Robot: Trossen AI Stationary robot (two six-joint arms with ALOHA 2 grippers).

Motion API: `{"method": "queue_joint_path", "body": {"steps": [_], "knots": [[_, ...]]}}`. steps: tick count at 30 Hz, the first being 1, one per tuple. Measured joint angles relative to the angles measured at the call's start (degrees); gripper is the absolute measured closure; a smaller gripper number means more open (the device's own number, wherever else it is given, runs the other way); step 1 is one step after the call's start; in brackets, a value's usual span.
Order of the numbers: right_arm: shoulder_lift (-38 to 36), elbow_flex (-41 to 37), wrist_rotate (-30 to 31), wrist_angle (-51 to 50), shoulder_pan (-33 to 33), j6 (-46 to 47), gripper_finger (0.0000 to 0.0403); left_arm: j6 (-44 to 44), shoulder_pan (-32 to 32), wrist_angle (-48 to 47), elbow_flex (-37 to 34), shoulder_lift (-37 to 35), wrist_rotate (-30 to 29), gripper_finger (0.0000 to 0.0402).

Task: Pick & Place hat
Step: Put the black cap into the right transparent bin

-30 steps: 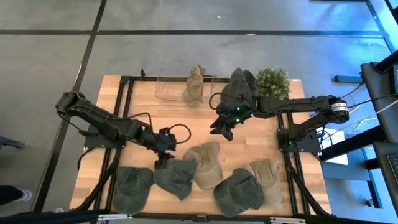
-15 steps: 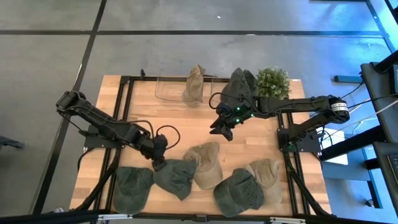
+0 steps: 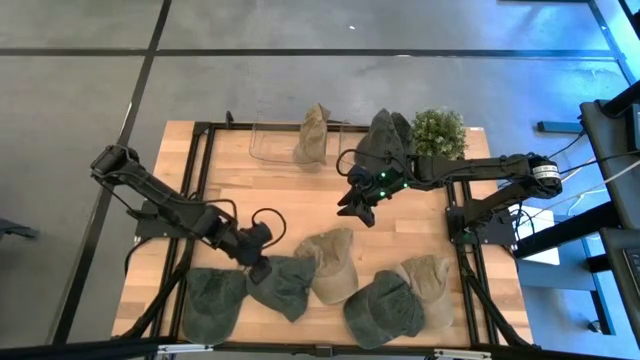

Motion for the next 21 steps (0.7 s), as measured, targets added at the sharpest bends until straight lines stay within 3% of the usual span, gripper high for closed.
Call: {"method": "queue_joint_path", "body": {"steps": [5, 9, 17, 21], "knots": [[0.0, 0.0, -0.02, 0.01, 0.0, 0.0, 0.0225, -0.01, -0.69, 2.29, 0.0, -0.18, -0.8, 0.0208], [0.0, 0.0, 0.0, 0.43, 0.0, 0.02, 0.0225, 3.1, -0.08, -3.3, 0.0, -2.26, 0.65, 0.0208], [0.0, 0.0, 0.0, 3.64, -0.04, 0.02, 0.0225, 4.27, 1.76, -23.12, -0.02, -14.16, -2.65, 0.0208], [0.0, 0.0, 0.0, 4.0, -0.04, 0.07, 0.0225, -0.03, 2.58, -20.71, -2.47, -20.62, -6.18, 0.0208]]}}
